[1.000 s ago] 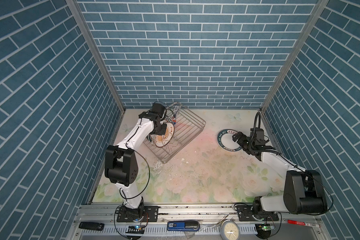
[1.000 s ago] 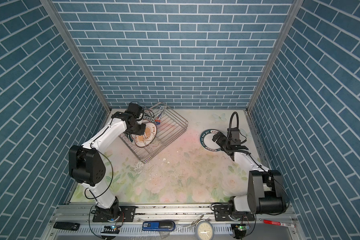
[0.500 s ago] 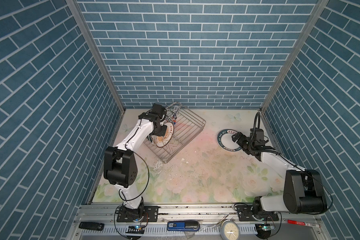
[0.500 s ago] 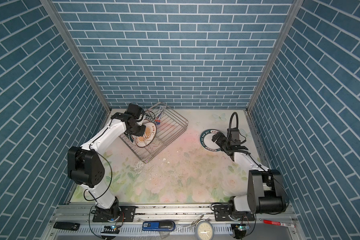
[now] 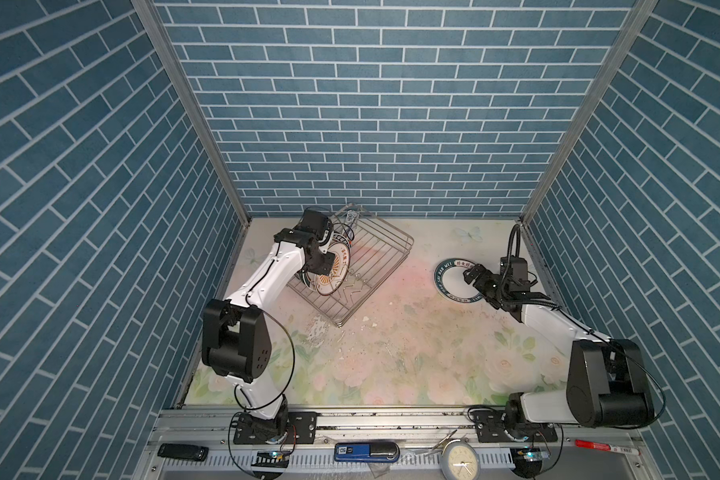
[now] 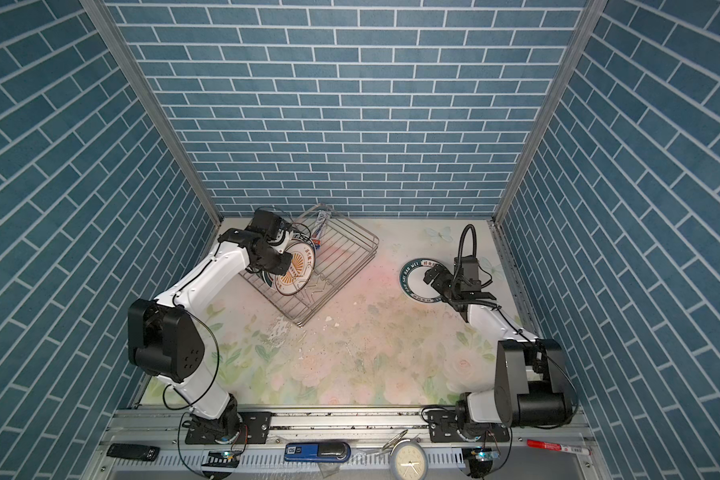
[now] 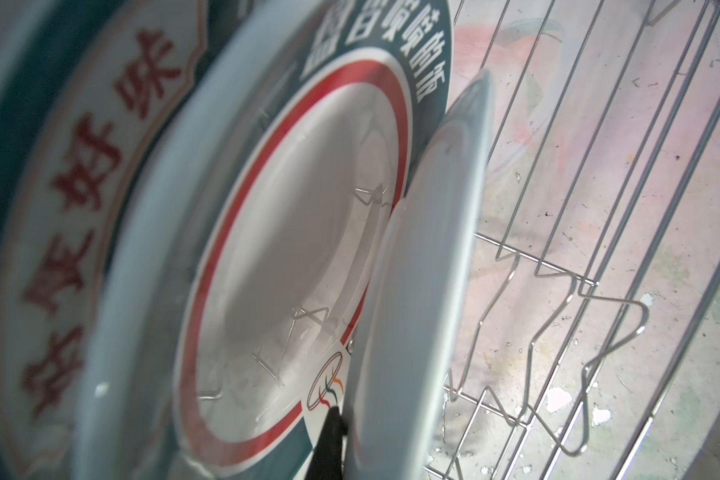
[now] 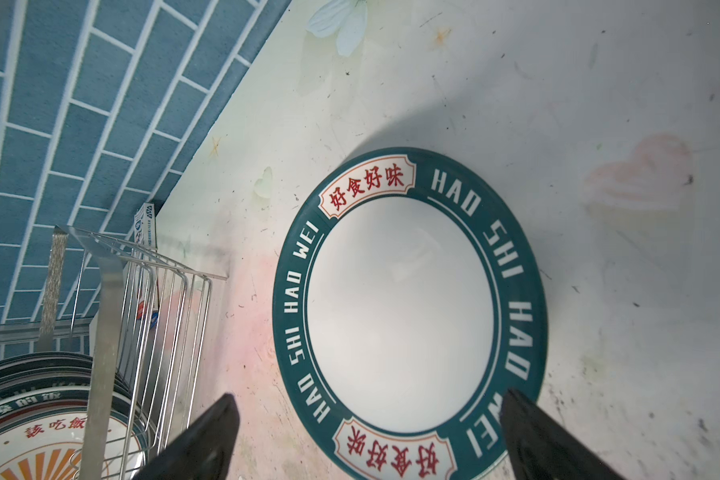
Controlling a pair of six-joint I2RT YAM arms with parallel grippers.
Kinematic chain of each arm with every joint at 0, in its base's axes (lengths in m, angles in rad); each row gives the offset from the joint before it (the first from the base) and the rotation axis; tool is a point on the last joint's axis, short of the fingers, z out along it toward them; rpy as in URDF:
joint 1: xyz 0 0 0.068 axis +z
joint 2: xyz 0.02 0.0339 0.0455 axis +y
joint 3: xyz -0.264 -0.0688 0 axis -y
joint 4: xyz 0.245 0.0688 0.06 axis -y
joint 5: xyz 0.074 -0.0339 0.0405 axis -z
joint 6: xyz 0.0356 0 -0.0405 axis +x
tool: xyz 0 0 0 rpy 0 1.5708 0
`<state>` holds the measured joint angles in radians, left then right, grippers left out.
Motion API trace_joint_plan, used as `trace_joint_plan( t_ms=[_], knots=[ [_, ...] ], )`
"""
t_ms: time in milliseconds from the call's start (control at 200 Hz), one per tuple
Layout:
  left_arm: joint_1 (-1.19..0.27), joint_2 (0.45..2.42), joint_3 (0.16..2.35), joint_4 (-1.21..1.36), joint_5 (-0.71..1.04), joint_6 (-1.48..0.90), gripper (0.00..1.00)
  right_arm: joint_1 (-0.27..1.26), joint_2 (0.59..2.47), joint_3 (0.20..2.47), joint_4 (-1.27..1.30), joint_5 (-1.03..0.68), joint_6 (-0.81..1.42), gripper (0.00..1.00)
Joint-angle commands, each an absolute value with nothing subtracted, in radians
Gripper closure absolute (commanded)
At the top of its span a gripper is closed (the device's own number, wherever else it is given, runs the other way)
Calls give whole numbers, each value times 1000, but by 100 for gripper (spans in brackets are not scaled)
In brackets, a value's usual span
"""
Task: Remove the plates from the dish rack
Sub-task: 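Close the left gripper on the orange-sunburst plate's rim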
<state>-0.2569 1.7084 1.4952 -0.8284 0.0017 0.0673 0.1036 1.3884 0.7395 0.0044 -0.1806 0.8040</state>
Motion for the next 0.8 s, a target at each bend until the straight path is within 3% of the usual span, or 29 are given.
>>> trace_joint_plan(
  t_ms=[0, 795],
  knots=[
    [-256, 1685, 1491, -816, 26, 24, 98, 101, 1358, 713, 11, -184, 808, 2],
    [-274, 1480, 1404, -720, 12, 80, 100, 100, 1337, 705, 20, -188, 800, 2]
  ],
)
